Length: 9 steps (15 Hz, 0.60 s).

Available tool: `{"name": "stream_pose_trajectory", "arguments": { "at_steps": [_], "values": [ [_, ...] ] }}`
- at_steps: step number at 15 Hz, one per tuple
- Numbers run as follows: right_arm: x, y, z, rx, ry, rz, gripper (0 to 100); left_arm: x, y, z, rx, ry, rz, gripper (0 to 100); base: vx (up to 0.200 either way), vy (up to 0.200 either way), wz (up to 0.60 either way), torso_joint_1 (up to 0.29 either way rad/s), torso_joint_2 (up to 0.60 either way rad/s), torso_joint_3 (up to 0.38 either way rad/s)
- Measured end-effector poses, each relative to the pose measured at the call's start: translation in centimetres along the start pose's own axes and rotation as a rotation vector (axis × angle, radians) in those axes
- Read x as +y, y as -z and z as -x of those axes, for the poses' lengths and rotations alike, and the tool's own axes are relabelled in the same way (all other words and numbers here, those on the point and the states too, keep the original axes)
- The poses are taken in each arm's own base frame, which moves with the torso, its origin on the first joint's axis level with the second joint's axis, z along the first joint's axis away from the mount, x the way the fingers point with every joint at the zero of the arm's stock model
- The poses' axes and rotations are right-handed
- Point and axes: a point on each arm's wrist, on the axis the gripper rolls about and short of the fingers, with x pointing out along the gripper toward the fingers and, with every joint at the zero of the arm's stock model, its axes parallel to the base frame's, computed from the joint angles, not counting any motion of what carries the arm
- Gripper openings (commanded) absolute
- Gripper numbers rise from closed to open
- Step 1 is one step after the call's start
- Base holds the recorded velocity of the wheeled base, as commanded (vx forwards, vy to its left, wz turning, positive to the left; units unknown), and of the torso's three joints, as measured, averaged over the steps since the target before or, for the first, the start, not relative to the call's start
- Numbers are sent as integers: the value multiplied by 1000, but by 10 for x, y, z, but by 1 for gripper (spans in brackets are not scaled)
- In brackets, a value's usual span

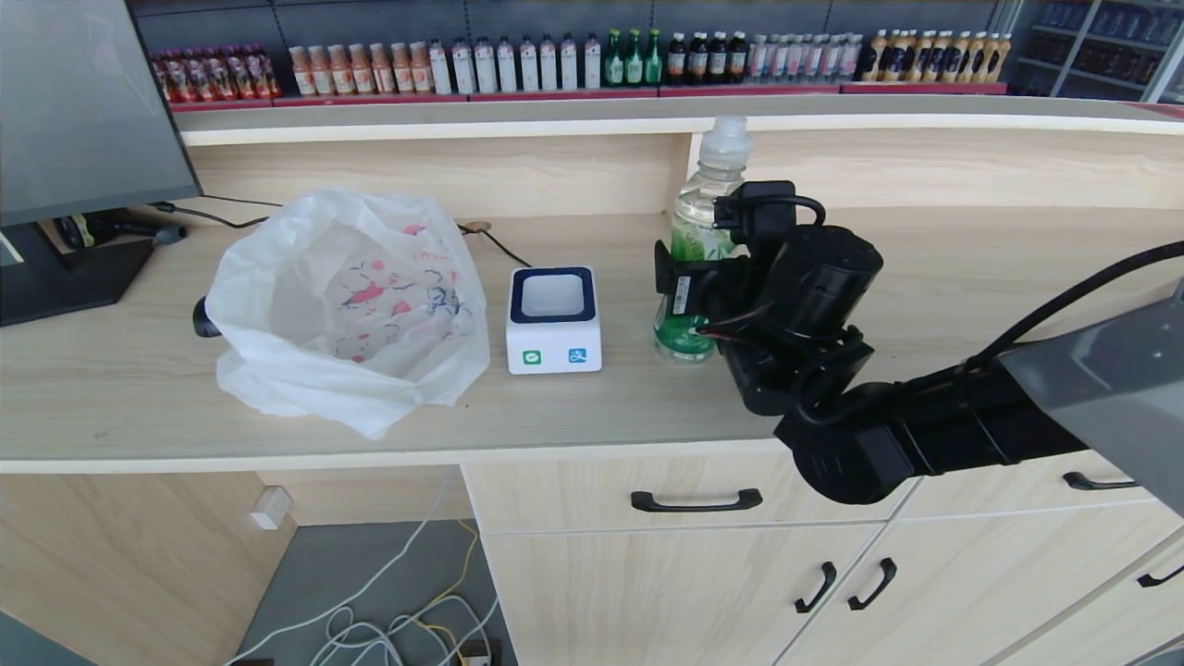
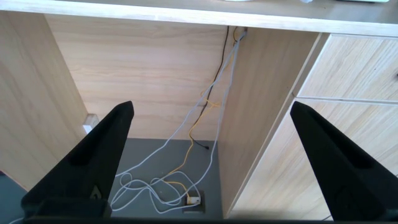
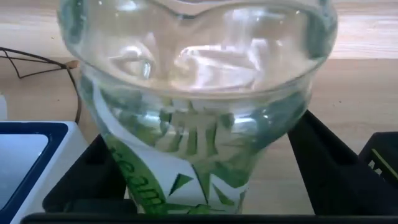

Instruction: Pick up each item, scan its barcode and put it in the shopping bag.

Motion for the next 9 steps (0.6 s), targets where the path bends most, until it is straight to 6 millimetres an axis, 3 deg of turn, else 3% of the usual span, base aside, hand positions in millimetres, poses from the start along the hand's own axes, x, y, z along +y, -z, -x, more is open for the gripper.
{"name": "stream_pose_trajectory", "arguments": {
  "at_steps": [9],
  "values": [
    [1, -11, -2, -45, 6, -21, 0, 0, 0, 0, 0, 0, 0, 100, 0, 0, 0, 0, 0, 0]
  ]
}}
